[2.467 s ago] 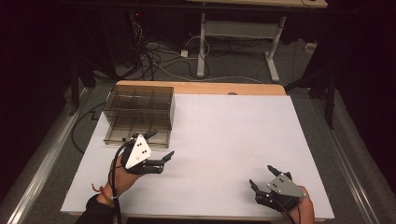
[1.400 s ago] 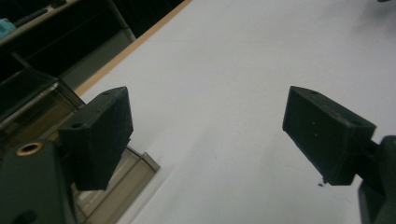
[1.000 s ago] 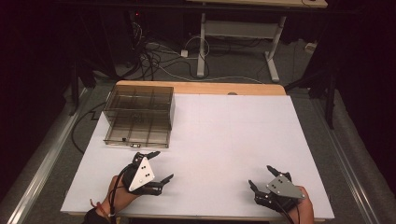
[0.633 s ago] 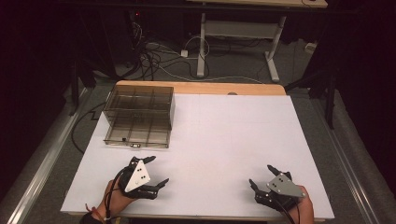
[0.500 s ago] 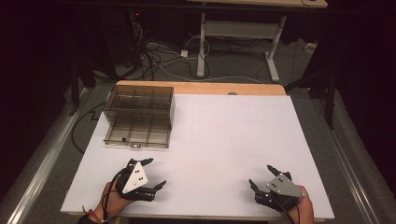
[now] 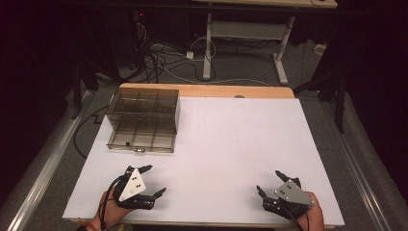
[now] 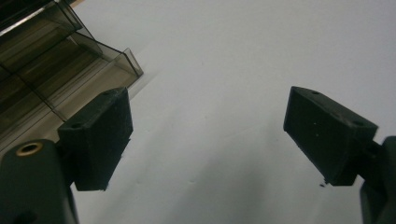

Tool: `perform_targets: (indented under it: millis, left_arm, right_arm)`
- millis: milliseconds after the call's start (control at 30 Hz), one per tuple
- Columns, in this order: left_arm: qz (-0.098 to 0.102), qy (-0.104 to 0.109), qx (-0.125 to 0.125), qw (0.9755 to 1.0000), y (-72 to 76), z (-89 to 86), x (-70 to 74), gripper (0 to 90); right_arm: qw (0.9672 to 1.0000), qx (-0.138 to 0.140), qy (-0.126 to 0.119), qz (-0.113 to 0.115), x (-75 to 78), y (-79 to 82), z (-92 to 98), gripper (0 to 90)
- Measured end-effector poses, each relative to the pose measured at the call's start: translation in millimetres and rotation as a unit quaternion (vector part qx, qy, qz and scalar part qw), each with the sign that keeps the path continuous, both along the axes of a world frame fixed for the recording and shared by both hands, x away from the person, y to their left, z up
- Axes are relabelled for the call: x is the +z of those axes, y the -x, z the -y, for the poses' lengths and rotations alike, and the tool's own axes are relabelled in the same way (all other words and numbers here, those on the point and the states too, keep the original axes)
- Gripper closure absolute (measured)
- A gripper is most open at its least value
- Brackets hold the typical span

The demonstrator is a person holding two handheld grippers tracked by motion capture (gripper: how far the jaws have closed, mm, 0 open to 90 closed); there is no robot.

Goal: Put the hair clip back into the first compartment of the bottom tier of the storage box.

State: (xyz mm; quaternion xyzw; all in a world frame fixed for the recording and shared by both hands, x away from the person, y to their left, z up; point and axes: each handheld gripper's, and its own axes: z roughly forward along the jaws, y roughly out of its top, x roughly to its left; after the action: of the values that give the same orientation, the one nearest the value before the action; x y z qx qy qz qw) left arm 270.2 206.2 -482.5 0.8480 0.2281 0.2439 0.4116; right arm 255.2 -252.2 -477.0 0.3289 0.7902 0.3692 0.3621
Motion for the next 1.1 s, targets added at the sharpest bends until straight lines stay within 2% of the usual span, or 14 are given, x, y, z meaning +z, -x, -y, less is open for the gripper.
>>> perform_targets:
  millis: [100, 767, 833, 933, 1100]
  left_arm:
    - [0.004, 0.004, 0.002, 1.0000, 1.1, -1.1, 1.4, 14.7]
    - [0.003, -0.016, -0.003, 0.9999, -1.9, 2.2, -1.6, 14.8]
    - [0.006, -0.015, -0.001, 0.9999, -2.7, 0.7, -1.1, 14.8]
    - [-0.001, -0.013, -0.001, 0.9999, -2.9, 0.8, -1.9, 14.8]
    - [0.004, -0.013, 0.000, 0.9999, -3.8, 0.6, -0.9, 14.8]
  right_arm:
    - [1.0000, 0.000, -0.001, 0.002, 1.2, 1.0, -0.6, 23.4]
    - [1.0000, 0.002, 0.003, 0.002, 0.5, 0.0, -1.1, 23.4]
    - [1.0000, 0.003, 0.003, 0.002, 0.3, -0.4, -1.3, 23.4]
    - [1.0000, 0.002, 0.002, 0.000, -0.1, -0.9, -1.3, 23.4]
    - [1.0000, 0.003, 0.002, -0.002, -1.0, -1.9, -1.4, 23.4]
